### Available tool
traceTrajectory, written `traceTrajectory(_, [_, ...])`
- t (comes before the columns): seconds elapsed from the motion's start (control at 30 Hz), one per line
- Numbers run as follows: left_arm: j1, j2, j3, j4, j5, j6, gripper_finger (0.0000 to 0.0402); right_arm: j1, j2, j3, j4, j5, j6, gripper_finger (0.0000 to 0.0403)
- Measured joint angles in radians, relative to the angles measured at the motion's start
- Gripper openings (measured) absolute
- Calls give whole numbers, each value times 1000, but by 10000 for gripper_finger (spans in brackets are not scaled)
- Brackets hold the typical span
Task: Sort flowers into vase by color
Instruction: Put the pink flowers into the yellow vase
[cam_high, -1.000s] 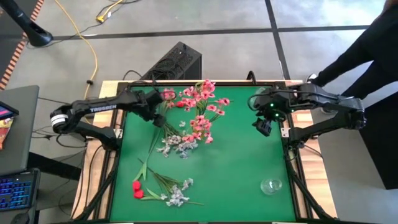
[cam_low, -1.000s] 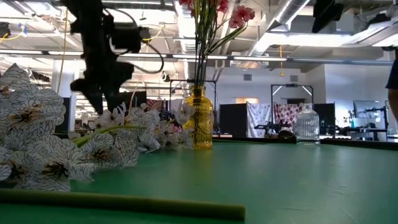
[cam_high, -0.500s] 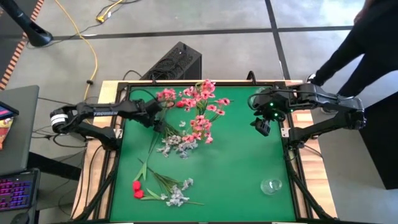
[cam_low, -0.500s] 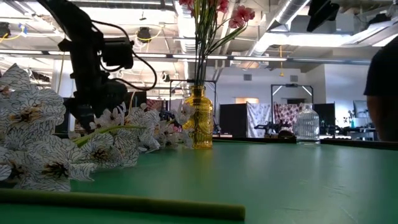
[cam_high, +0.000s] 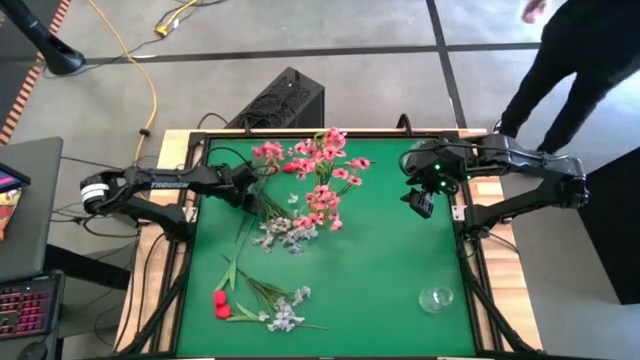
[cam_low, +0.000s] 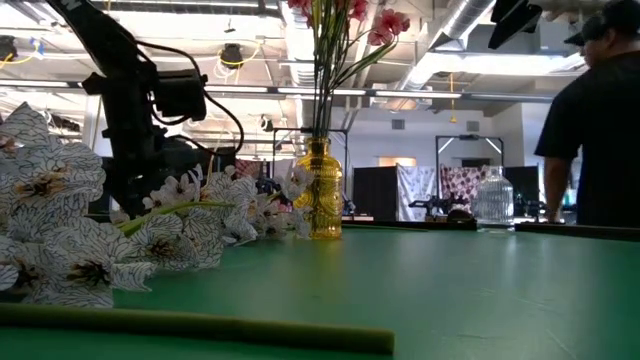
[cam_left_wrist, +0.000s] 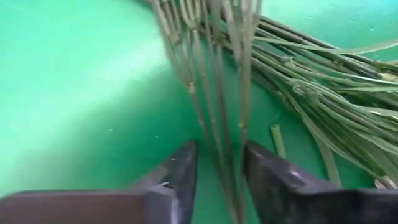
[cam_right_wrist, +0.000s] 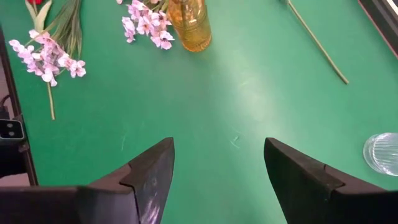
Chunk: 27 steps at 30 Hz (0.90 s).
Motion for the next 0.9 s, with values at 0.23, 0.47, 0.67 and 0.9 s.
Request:
traceTrajectory(0.23, [0,2,5,30,3,25,9,0,0,0,3,0,0,276])
traceTrajectory(0.47, [0,-66,55,-46,83,33,2,0,0,0,2,-3,6,276])
traceTrajectory(0.67, [8,-222,185,-208,-37,68,1,0,0,0,2,-3,7,276])
traceTrajectory(0.9, [20,-424,295,-36,-99,88,0,0,0,0,20,-3,7,276])
